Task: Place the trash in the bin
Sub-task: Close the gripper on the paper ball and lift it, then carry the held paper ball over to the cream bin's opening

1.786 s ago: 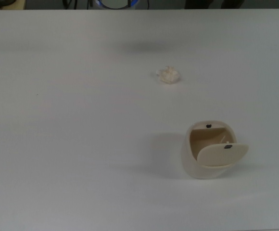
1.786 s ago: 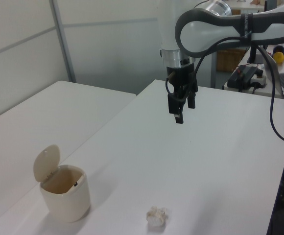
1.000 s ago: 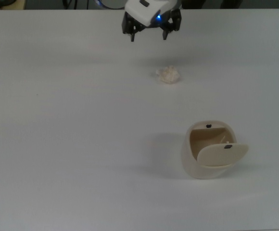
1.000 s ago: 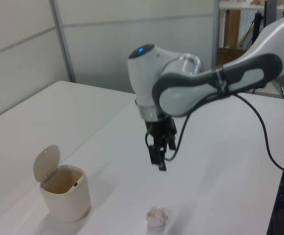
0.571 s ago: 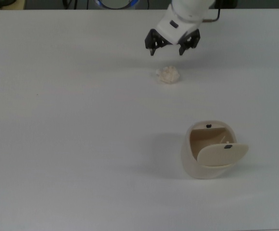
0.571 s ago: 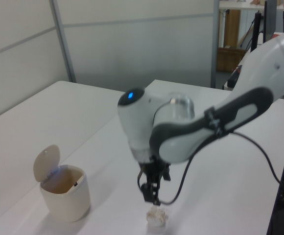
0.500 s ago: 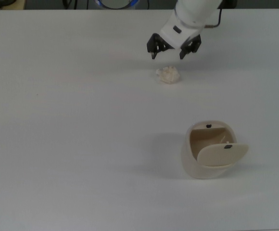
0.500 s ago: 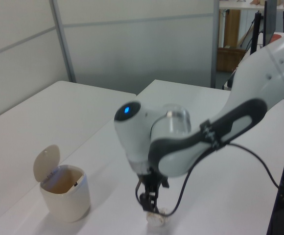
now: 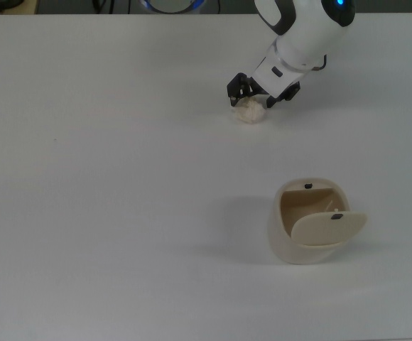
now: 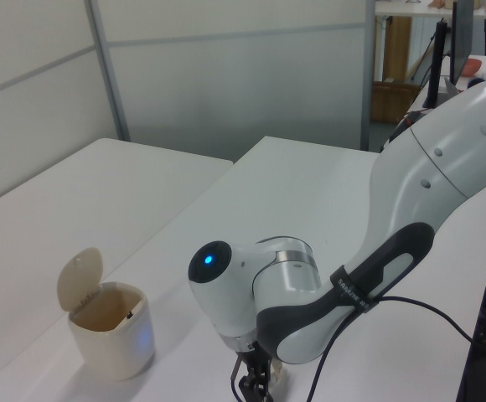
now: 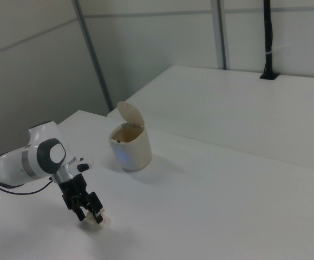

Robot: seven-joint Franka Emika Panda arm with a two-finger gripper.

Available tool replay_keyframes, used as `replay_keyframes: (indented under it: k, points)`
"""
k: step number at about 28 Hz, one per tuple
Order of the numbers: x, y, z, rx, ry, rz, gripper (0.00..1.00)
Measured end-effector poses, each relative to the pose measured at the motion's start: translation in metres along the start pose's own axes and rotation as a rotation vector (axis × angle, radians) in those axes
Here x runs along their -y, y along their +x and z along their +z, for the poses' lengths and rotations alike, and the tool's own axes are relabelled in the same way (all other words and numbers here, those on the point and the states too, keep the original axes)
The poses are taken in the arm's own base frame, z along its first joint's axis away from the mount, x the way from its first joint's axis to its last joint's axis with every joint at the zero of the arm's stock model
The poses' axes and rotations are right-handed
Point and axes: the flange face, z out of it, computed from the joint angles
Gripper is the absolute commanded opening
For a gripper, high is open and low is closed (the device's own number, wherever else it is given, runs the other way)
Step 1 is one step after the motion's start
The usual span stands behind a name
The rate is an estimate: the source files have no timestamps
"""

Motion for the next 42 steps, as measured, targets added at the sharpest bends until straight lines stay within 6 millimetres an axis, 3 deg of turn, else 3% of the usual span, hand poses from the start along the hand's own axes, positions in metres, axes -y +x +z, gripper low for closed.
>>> replay_keyframes:
  k: [1,2,6,7,8,16,22,29,35,42]
  points:
    - [0.000,0.000,0.001,0.001,0.000,0.000,0.67]
    - [0.001,0.000,0.001,0.001,-0.001,-0.001,0.49]
    - [0.000,0.001,0.002,-0.006,-0.013,-0.009,0.16]
    - [0.000,0.001,0.002,-0.008,-0.016,-0.010,0.02]
    - [0.000,0.001,0.001,-0.010,-0.018,-0.011,0.00]
    - [-0.002,0.006,-0.005,-0.026,-0.012,0.000,0.00]
    - [-0.013,0.022,-0.029,-0.074,0.009,0.039,0.00]
    - [-0.034,0.043,-0.070,-0.139,0.036,0.089,0.00]
    - [-0.046,0.059,-0.127,-0.208,0.104,0.143,0.00]
    - [-0.051,0.068,-0.177,-0.290,0.156,0.211,0.02]
